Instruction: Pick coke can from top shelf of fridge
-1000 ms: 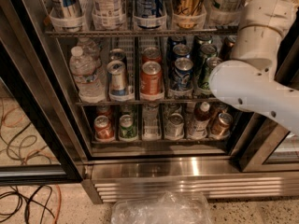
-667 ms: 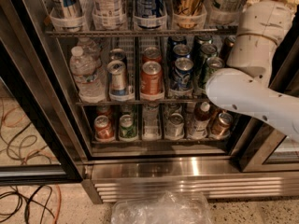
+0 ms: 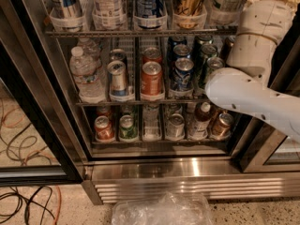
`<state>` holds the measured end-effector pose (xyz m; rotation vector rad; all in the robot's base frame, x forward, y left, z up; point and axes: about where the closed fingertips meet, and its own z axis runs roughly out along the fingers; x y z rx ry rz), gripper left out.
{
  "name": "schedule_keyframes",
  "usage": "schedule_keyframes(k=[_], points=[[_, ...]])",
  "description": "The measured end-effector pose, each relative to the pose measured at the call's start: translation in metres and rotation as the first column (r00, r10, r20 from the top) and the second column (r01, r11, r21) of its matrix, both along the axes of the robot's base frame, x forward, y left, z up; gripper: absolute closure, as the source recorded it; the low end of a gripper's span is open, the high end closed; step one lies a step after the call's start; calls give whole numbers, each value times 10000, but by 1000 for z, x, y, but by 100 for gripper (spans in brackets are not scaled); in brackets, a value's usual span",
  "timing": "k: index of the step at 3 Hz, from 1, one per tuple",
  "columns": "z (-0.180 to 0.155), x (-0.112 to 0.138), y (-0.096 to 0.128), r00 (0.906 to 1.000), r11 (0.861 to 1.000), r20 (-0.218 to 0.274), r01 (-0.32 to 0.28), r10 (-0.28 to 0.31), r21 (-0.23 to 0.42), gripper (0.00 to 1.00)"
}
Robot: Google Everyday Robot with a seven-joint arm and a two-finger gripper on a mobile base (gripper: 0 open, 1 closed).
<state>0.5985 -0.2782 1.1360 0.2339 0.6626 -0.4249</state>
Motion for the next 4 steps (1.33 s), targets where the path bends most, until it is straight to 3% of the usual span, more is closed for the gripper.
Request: schedule_keyframes(k=[1,3,4], points=[[-21,-13,9,9974,9986,715,1,37,-529,100],[-17,-15,10,9958,9966,890,-156,228,-807,100],[-11,-19,10,9891,9921,1430,-167,345,-1240,100]])
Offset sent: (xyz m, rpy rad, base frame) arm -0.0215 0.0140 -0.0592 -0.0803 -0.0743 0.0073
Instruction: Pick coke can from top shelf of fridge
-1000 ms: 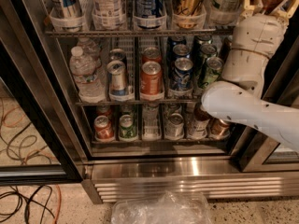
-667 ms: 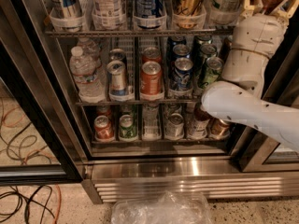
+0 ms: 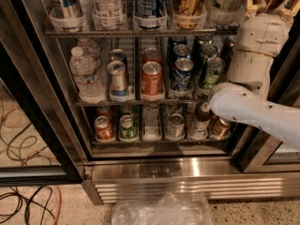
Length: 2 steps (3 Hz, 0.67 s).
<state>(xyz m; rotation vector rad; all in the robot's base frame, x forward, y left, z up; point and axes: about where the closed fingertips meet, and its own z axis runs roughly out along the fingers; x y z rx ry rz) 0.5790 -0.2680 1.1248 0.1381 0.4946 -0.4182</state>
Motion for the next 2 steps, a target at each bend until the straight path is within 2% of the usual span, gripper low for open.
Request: schedule_keyframes(k=[2], points=[[-12,-17,4,9981,9986,598,174,-143,-509,100]])
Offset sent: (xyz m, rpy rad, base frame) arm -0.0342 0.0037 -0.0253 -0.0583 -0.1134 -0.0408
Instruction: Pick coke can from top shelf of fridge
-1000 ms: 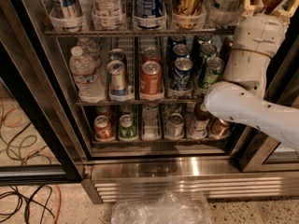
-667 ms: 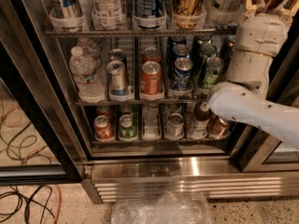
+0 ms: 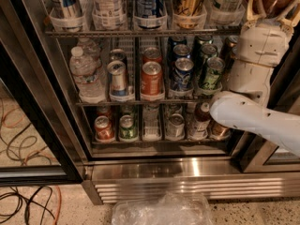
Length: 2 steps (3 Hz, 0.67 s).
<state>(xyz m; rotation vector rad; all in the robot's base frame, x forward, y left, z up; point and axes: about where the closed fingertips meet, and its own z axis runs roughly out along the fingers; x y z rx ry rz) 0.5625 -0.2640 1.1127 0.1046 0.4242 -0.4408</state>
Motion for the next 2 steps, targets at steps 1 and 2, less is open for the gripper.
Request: schedule_keyframes(k=[1,2], points=[[-15,-10,7,9997,9976,99,-228,235,-654,100],[-26,-16,29,9945,9754,-52,-1034,1044,-1948,100]])
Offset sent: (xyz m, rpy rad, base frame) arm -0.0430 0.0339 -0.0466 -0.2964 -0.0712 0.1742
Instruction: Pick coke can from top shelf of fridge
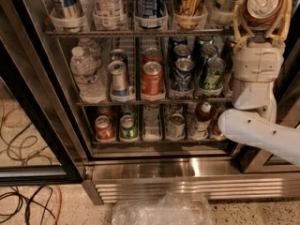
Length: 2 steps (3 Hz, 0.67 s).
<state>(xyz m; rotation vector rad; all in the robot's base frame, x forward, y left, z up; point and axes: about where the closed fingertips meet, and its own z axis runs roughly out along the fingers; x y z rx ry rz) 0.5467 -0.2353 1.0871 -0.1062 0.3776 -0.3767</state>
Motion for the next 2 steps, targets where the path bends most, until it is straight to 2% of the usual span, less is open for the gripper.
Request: schedule_keyframes(k=[2], points=[[6,2,-3,10000,9998,42,55,-54,-201,100]])
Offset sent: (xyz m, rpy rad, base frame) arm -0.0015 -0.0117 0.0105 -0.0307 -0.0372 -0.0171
